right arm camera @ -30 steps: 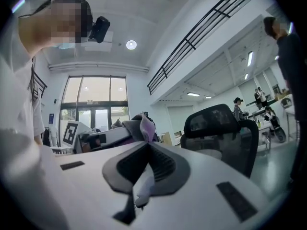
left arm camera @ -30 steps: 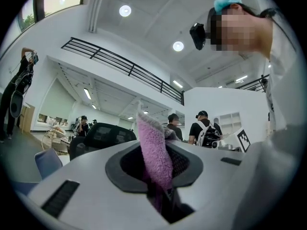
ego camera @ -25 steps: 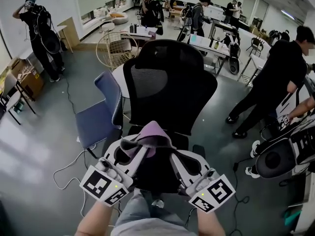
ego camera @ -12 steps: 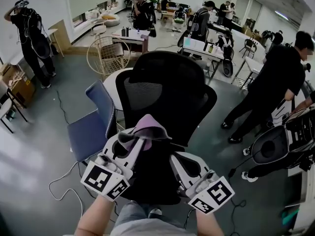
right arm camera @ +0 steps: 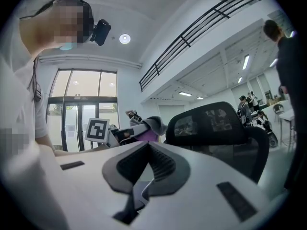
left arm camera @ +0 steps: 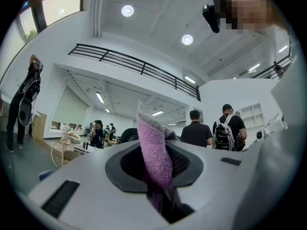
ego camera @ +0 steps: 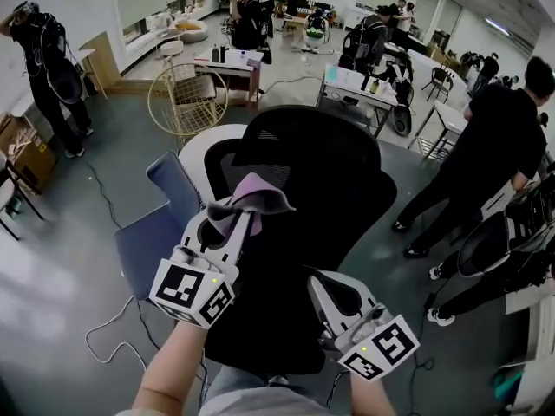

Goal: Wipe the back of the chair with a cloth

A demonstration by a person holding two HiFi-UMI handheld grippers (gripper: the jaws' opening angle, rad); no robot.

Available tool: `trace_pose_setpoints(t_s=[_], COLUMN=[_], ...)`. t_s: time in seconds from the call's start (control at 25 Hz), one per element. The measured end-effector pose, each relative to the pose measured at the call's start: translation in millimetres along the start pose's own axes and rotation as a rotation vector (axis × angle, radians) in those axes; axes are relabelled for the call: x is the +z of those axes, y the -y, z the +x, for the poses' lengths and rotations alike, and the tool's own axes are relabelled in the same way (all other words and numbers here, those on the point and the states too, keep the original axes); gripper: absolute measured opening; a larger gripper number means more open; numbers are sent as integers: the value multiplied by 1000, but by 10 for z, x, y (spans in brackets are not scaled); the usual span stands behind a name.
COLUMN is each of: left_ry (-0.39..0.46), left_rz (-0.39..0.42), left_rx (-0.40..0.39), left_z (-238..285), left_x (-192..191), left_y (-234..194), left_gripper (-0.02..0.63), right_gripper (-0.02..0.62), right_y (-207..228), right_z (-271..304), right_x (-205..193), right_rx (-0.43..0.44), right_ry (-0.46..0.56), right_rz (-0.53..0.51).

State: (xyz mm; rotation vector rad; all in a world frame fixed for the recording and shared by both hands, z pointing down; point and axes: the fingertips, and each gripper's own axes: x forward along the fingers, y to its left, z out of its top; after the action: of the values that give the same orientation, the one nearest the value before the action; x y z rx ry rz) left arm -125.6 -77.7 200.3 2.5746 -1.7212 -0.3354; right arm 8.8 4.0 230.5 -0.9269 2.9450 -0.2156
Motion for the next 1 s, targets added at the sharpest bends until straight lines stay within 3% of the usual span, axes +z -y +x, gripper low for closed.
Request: trace_pose_setpoints(t_s=[0.68,1.0], left_ry=[-65,-67], left_rz=[65,52], left_rx=[44,-33], left_z=[840,1094], left_x=[-243,-306], left_y=[-658,-464], left_gripper=[78,78], right_gripper=[8,8], right_y=[379,450], right_z=[278,230], right_x=[-66,-97], right_rx=[-93,-154], right_ry=[-22,-38], right_rz=[23,31])
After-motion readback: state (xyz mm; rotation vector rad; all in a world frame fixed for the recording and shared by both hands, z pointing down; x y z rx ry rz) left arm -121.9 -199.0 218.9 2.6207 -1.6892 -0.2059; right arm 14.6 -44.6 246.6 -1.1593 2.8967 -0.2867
